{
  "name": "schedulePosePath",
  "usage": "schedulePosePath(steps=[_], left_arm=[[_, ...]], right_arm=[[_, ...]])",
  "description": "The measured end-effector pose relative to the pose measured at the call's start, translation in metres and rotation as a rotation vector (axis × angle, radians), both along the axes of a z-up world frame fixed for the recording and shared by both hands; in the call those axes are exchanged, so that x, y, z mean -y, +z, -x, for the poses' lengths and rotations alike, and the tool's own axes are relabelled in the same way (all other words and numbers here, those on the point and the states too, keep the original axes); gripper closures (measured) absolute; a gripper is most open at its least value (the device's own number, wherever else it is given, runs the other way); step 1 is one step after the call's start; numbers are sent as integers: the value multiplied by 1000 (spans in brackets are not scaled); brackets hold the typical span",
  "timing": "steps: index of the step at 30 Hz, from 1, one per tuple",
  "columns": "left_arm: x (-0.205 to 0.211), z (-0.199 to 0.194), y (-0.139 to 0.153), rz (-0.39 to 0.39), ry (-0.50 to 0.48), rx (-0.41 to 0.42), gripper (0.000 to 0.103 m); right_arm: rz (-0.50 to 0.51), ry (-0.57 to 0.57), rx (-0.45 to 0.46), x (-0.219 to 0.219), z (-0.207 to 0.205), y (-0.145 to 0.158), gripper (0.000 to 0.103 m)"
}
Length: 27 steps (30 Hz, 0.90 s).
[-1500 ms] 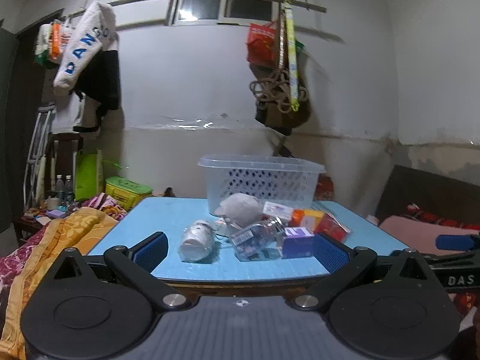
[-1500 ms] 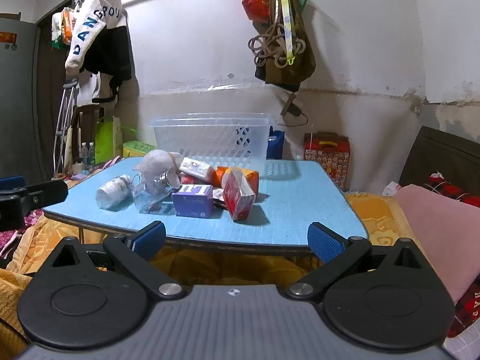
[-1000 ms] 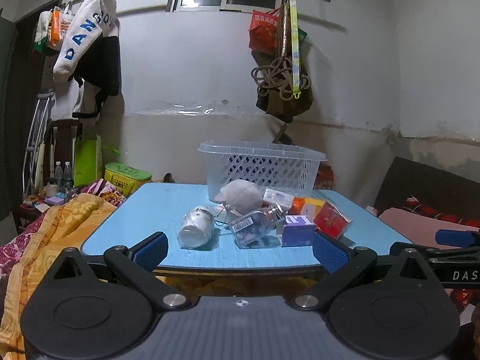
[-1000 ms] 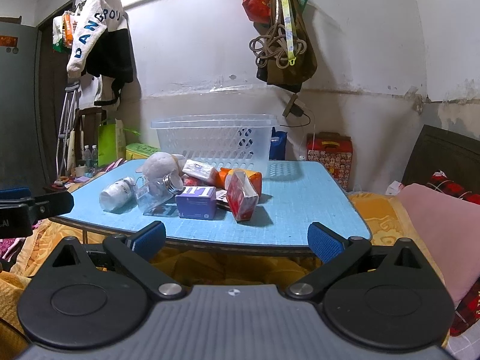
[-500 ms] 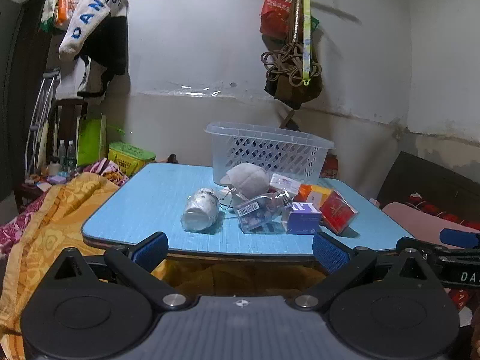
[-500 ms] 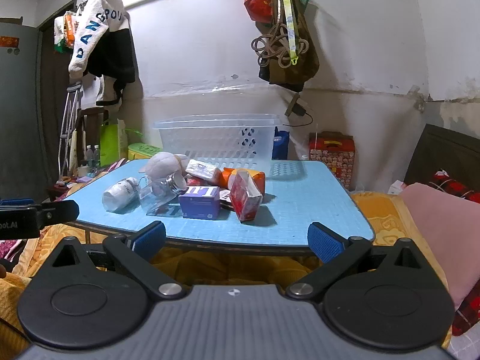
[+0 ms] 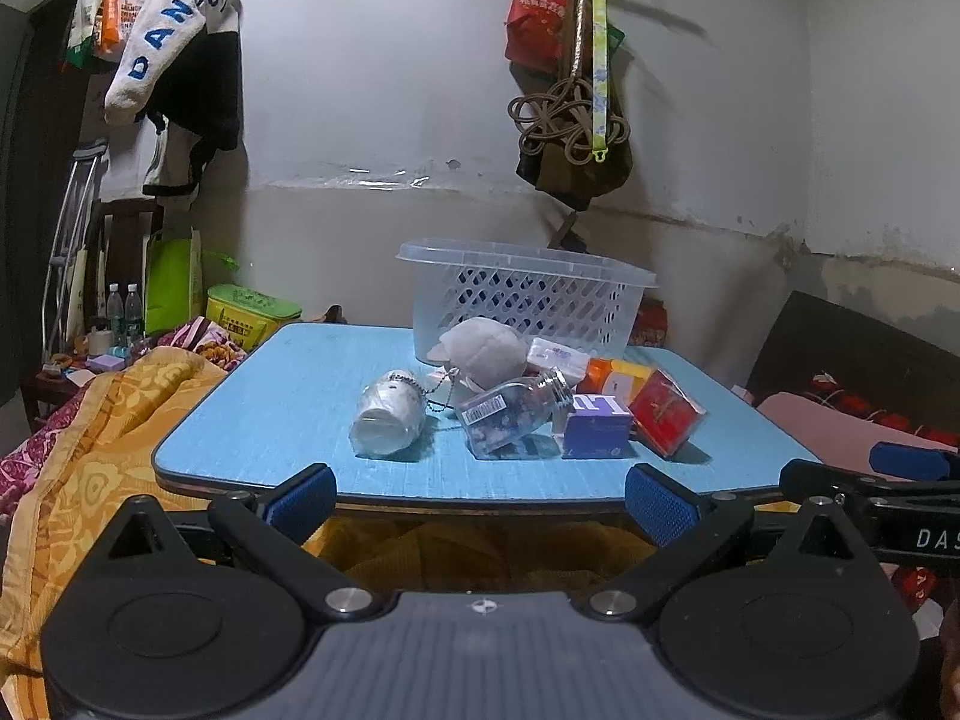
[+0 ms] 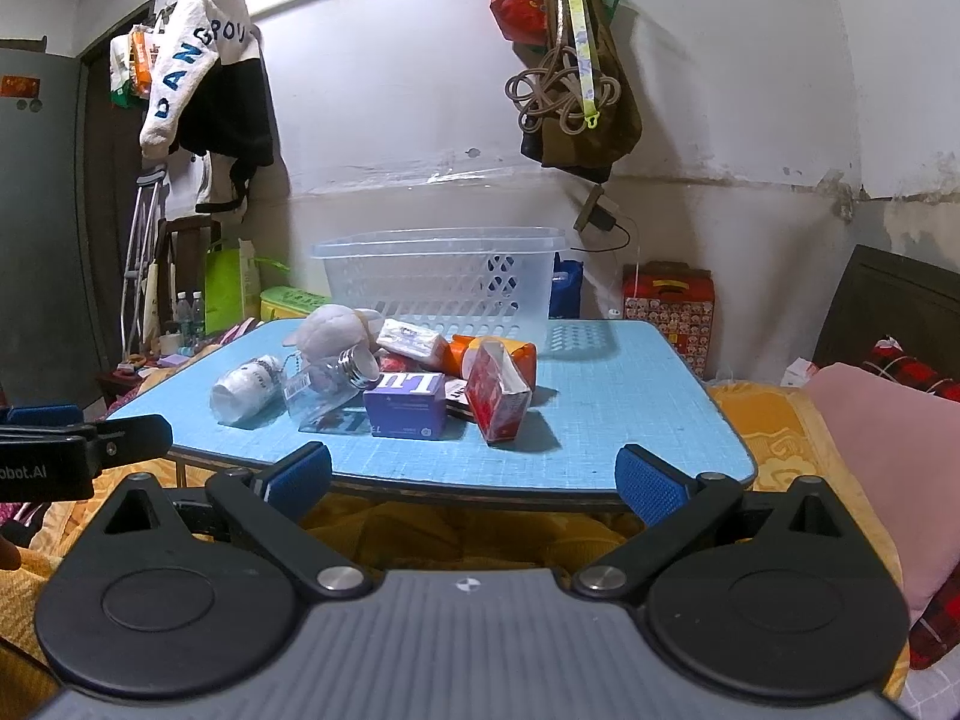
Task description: Organize objects
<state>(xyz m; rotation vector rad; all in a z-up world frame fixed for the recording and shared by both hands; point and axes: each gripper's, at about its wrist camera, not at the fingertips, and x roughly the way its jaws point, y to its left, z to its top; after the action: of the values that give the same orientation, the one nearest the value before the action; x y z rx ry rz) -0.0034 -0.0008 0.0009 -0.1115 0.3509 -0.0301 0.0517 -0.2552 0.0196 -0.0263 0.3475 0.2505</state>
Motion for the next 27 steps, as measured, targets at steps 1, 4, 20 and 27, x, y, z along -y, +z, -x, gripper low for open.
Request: schedulePosePath(steps=[1, 4, 20, 27], left_arm=[[0, 0, 0, 3, 0, -1, 0], [0, 0, -1, 2, -3, -3, 0], [5, -1, -3, -27, -12, -24, 0], [5, -1, -3, -29, -13, -20, 0]], right_arm=[[0, 0, 0, 0, 0, 0, 0], [2, 0, -1, 0, 0, 0, 0], [-3, 1, 11, -1, 1, 0, 0], [-50, 20, 53, 6, 3, 3, 0]])
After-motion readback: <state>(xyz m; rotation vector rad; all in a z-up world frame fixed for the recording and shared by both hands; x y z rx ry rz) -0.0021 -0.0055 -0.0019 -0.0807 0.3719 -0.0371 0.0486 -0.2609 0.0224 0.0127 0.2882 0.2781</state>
